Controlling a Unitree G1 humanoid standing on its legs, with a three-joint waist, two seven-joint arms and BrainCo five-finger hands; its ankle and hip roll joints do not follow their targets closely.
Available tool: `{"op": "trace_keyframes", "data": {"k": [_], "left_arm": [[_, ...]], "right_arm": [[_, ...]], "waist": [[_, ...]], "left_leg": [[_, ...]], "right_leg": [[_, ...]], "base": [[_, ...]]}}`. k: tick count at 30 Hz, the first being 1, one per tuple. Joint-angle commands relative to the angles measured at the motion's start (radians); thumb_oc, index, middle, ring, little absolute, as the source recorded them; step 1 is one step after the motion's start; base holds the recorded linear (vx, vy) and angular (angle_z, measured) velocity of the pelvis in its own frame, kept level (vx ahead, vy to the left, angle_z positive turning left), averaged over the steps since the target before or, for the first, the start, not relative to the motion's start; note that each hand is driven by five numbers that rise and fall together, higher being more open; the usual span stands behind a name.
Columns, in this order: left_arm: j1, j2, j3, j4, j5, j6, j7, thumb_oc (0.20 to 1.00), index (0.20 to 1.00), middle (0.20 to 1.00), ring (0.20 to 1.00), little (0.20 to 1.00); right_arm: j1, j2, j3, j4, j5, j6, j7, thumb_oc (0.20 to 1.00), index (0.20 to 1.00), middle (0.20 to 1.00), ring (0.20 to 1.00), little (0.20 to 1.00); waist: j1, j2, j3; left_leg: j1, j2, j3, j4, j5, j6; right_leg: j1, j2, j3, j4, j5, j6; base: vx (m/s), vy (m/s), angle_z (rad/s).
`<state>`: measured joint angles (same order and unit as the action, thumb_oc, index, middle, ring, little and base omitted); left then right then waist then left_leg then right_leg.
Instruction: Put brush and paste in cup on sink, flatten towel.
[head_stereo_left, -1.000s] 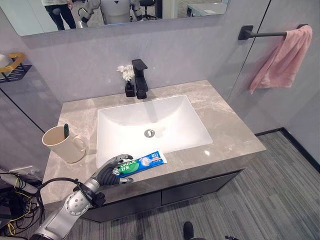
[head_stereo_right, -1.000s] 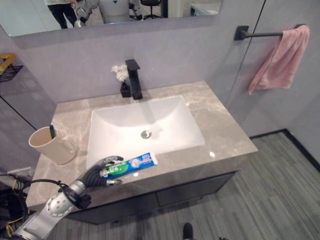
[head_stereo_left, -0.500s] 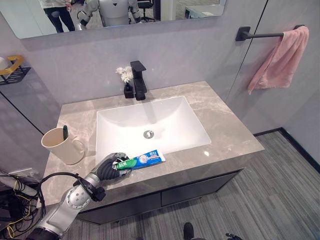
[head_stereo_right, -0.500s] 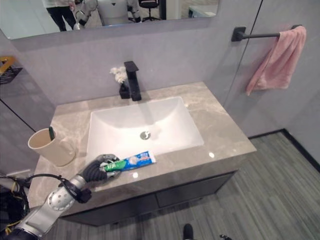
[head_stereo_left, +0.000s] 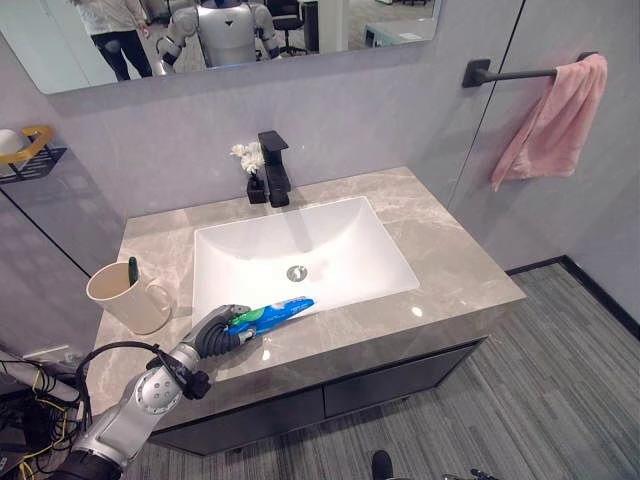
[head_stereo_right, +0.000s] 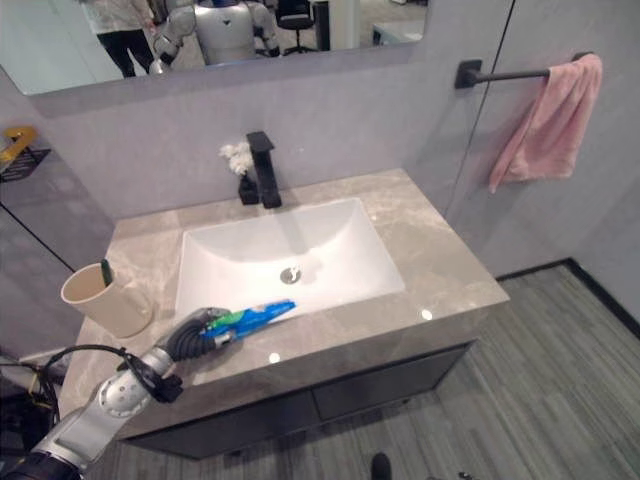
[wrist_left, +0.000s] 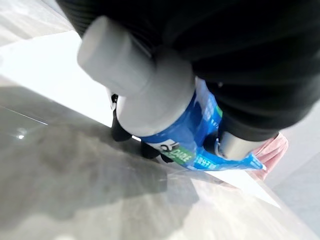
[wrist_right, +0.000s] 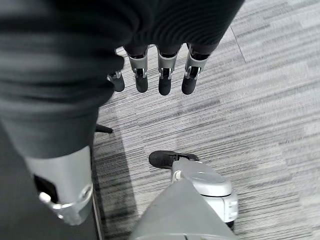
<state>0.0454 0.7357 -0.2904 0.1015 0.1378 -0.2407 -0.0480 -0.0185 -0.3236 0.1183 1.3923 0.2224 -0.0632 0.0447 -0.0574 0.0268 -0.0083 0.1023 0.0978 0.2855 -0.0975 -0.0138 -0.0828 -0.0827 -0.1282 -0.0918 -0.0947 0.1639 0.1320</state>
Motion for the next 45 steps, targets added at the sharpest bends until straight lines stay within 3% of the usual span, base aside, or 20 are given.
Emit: {"op": "trace_keyframes", "data": {"k": [1, 12, 14, 15, 17, 18, 19, 25, 27, 28, 31, 34, 35, 36, 37, 38, 40, 41, 42, 45], "left_arm": [[0.011, 0.047, 0.001, -0.04, 0.039, -0.034, 0.005, 0.2, 0.2, 0.2, 0.2, 0.2], [-0.055, 0.003, 0.068, -0.069, 0.062, -0.046, 0.103, 0.2, 0.2, 0.2, 0.2, 0.2], [-0.068, -0.024, 0.08, -0.09, 0.036, -0.054, 0.145, 0.2, 0.2, 0.2, 0.2, 0.2], [-0.072, -0.026, 0.121, -0.115, 0.004, -0.065, 0.174, 0.2, 0.2, 0.2, 0.2, 0.2], [-0.076, -0.035, 0.141, -0.143, 0.0, -0.066, 0.189, 0.2, 0.2, 0.2, 0.2, 0.2], [-0.1, -0.061, 0.132, -0.167, 0.003, -0.089, 0.271, 0.2, 0.2, 0.2, 0.2, 0.2], [-0.112, -0.06, 0.123, -0.181, -0.005, -0.095, 0.299, 0.2, 0.2, 0.2, 0.2, 0.2], [-0.109, -0.069, 0.158, -0.274, -0.021, -0.127, 0.355, 0.2, 0.2, 0.2, 0.2, 0.2], [-0.11, -0.08, 0.181, -0.301, -0.025, -0.136, 0.366, 0.2, 0.2, 0.2, 0.2, 0.2], [-0.102, -0.087, 0.212, -0.333, -0.023, -0.139, 0.376, 0.2, 0.2, 0.2, 0.2, 0.2], [-0.121, -0.09, 0.215, -0.359, -0.007, -0.129, 0.385, 0.2, 0.2, 0.2, 0.2, 0.2], [-0.132, -0.101, 0.22, -0.396, -0.01, -0.106, 0.373, 0.2, 0.2, 0.2, 0.2, 0.2], [-0.131, -0.101, 0.222, -0.397, -0.011, -0.106, 0.372, 0.2, 0.2, 0.2, 0.2, 0.2], [-0.123, -0.097, 0.228, -0.433, -0.011, -0.11, 0.346, 0.2, 0.2, 0.2, 0.2, 0.2], [-0.122, -0.097, 0.228, -0.433, -0.011, -0.11, 0.345, 0.2, 0.2, 0.2, 0.2, 0.2], [-0.129, -0.086, 0.222, -0.444, -0.013, -0.117, 0.324, 0.2, 0.2, 0.2, 0.2, 0.2], [-0.13, -0.077, 0.219, -0.46, -0.018, -0.115, 0.301, 0.2, 0.2, 0.2, 0.2, 0.2], [-0.137, -0.073, 0.203, -0.456, -0.021, -0.108, 0.291, 0.2, 0.2, 0.2, 0.2, 0.2], [-0.153, -0.049, 0.174, -0.437, -0.008, -0.097, 0.267, 0.2, 0.2, 0.2, 0.2, 0.2], [-0.169, -0.007, 0.138, -0.419, 0.004, -0.085, 0.247, 0.2, 0.2, 0.2, 0.2, 0.2]], "right_arm": [[-0.046, 0.019, -0.025, 0.06, 0.067, 0.0, -0.019, 1.0, 1.0, 1.0, 1.0, 1.0], [-0.027, 0.02, -0.201, 0.103, 0.351, -0.001, -0.033, 1.0, 1.0, 1.0, 1.0, 1.0], [-0.043, -0.012, -0.248, 0.077, 0.405, -0.025, -0.087, 1.0, 1.0, 1.0, 1.0, 1.0], [0.01, -0.123, -0.358, 0.07, 0.41, -0.04, -0.104, 1.0, 1.0, 1.0, 1.0, 1.0], [0.005, -0.08, -0.367, 0.033, 0.394, -0.087, -0.182, 1.0, 1.0, 1.0, 1.0, 1.0], [-0.015, -0.004, -0.372, -0.038, 0.438, -0.154, -0.26, 1.0, 1.0, 1.0, 1.0, 1.0], [-0.028, 0.006, -0.409, -0.12, 0.522, -0.197, -0.308, 1.0, 1.0, 1.0, 1.0, 1.0], [-0.045, -0.012, -0.425, -0.421, 0.438, -0.272, -0.427, 1.0, 1.0, 1.0, 1.0, 1.0], [-0.049, -0.019, -0.424, -0.575, 0.423, -0.295, -0.433, 1.0, 1.0, 1.0, 1.0, 1.0], [-0.044, -0.012, -0.421, -0.784, 0.405, -0.318, -0.431, 1.0, 1.0, 1.0, 1.0, 1.0], [-0.067, 0.03, -0.408, -0.958, 0.478, -0.364, -0.438, 1.0, 1.0, 1.0, 1.0, 1.0], [-0.043, 0.04, -0.303, -1.289, 0.494, -0.331, -0.313, 1.0, 1.0, 1.0, 1.0, 1.0], [-0.04, 0.041, -0.302, -1.294, 0.495, -0.329, -0.311, 1.0, 1.0, 1.0, 1.0, 1.0], [-0.005, 0.038, -0.238, -1.405, 0.559, -0.322, -0.191, 1.0, 1.0, 1.0, 1.0, 1.0], [-0.004, 0.038, -0.237, -1.405, 0.559, -0.323, -0.191, 1.0, 1.0, 1.0, 1.0, 1.0], [0.005, 0.009, -0.137, -1.43, 0.606, -0.266, -0.062, 1.0, 1.0, 1.0, 1.0, 1.0], [0.002, -0.01, -0.052, -1.418, 0.725, -0.219, 0.033, 1.0, 1.0, 1.0, 1.0, 1.0], [-0.008, -0.032, -0.005, -1.429, 0.75, -0.201, 0.045, 1.0, 1.0, 1.0, 1.0, 1.0], [-0.07, -0.121, 0.125, -1.46, 0.724, -0.116, 0.119, 1.0, 1.0, 1.0, 1.0, 1.0], [-0.25, -0.193, 0.297, -1.485, 0.677, -0.054, 0.165, 1.0, 1.0, 1.0, 1.0, 1.0]], "waist": [[-0.001, -0.07, 0.014], [-0.018, -0.092, -0.001], [-0.022, -0.097, -0.004], [-0.036, -0.103, -0.001], [-0.033, -0.098, -0.001], [-0.041, -0.092, -0.002], [-0.039, -0.097, -0.005], [-0.042, -0.098, -0.01], [-0.043, -0.096, -0.009], [-0.047, -0.095, -0.009], [-0.048, -0.095, -0.014], [-0.043, -0.099, -0.011], [-0.044, -0.099, -0.011], [-0.041, -0.105, -0.009], [-0.041, -0.105, -0.01], [-0.03, -0.113, -0.007], [-0.026, -0.119, -0.006], [-0.02, -0.125, -0.006], [-0.006, -0.129, -0.004], [0.023, -0.135, -0.005]], "left_leg": [[-0.015, 0.009, -0.025, 0.01, -0.007, -0.001], [0.003, 0.01, -0.017, 0.01, -0.016, 0.001], [0.003, 0.01, -0.015, 0.01, -0.017, 0.0], [0.008, 0.011, -0.017, 0.01, -0.025, 0.0], [0.004, 0.011, -0.017, 0.01, -0.02, 0.001], [0.007, 0.011, -0.018, 0.01, -0.023, 0.003], [0.006, 0.01, -0.023, 0.01, -0.025, 0.004], [0.019, 0.011, -0.02, 0.01, -0.03, 0.006], [0.025, 0.011, -0.015, 0.01, -0.033, 0.007], [0.031, 0.011, -0.008, 0.01, -0.032, 0.008], [0.034, 0.01, -0.005, 0.01, -0.034, 0.008], [0.033, 0.009, -0.002, 0.01, -0.028, 0.01], [0.033, 0.009, -0.002, 0.01, -0.028, 0.01], [0.032, 0.01, -0.003, 0.01, -0.026, 0.01], [0.033, 0.01, -0.003, 0.01, -0.026, 0.01], [0.032, 0.01, -0.005, 0.01, -0.024, 0.009], [0.035, 0.011, -0.01, 0.01, -0.022, 0.007], [0.033, 0.011, -0.012, 0.01, -0.02, 0.006], [0.04, 0.011, -0.019, 0.01, -0.025, 0.005], [0.036, 0.008, -0.026, 0.01, -0.018, 0.005]], "right_leg": [[0.011, -0.07, 0.024, 0.007, -0.009, 0.064], [0.022, -0.068, 0.029, 0.007, -0.011, 0.067], [0.022, -0.068, 0.028, 0.007, -0.011, 0.067], [0.027, -0.067, 0.026, 0.007, -0.016, 0.073], [0.023, -0.067, 0.028, 0.007, -0.009, 0.072], [0.026, -0.067, 0.031, 0.007, -0.009, 0.075], [0.028, -0.069, 0.029, 0.007, -0.011, 0.074], [0.039, -0.07, 0.029, 0.007, -0.015, 0.071], [0.042, -0.069, 0.034, 0.007, -0.014, 0.069], [0.043, -0.067, 0.039, 0.007, -0.012, 0.067], [0.045, -0.068, 0.038, 0.007, -0.012, 0.064], [0.044, -0.066, 0.038, 0.007, -0.01, 0.06], [0.044, -0.066, 0.038, 0.007, -0.01, 0.06], [0.048, -0.066, 0.034, 0.007, -0.012, 0.059], [0.048, -0.066, 0.033, 0.007, -0.013, 0.059], [0.05, -0.067, 0.03, 0.007, -0.014, 0.058], [0.057, -0.067, 0.026, 0.007, -0.017, 0.057], [0.057, -0.068, 0.023, 0.007, -0.017, 0.056], [0.069, -0.069, 0.017, 0.007, -0.024, 0.056], [0.071, -0.074, 0.007, 0.007, -0.021, 0.052]], "base": [[0.0, 0.0, 0.0], [0.0, 0.0, 0.0], [0.0, 0.0, 0.0], [0.0, 0.0, 0.0], [0.0, 0.0, 0.0], [0.0, 0.0, 0.0], [0.0, 0.0, 0.0], [0.0, 0.003, -0.01], [0.0, 0.009, -0.07], [0.0, 0.01, -0.2], [-0.01, 0.002, -0.12], [-0.02, -0.001, -0.03], [0.0, 0.0, 0.0], [0.0, 0.0, 0.0], [-0.02, -0.013, 0.03], [-0.01, -0.006, 0.04], [0.0, 0.0, 0.0], [0.0, 0.0, 0.0], [0.0, 0.0, 0.0], [-0.01, 0.003, 0.04]]}}
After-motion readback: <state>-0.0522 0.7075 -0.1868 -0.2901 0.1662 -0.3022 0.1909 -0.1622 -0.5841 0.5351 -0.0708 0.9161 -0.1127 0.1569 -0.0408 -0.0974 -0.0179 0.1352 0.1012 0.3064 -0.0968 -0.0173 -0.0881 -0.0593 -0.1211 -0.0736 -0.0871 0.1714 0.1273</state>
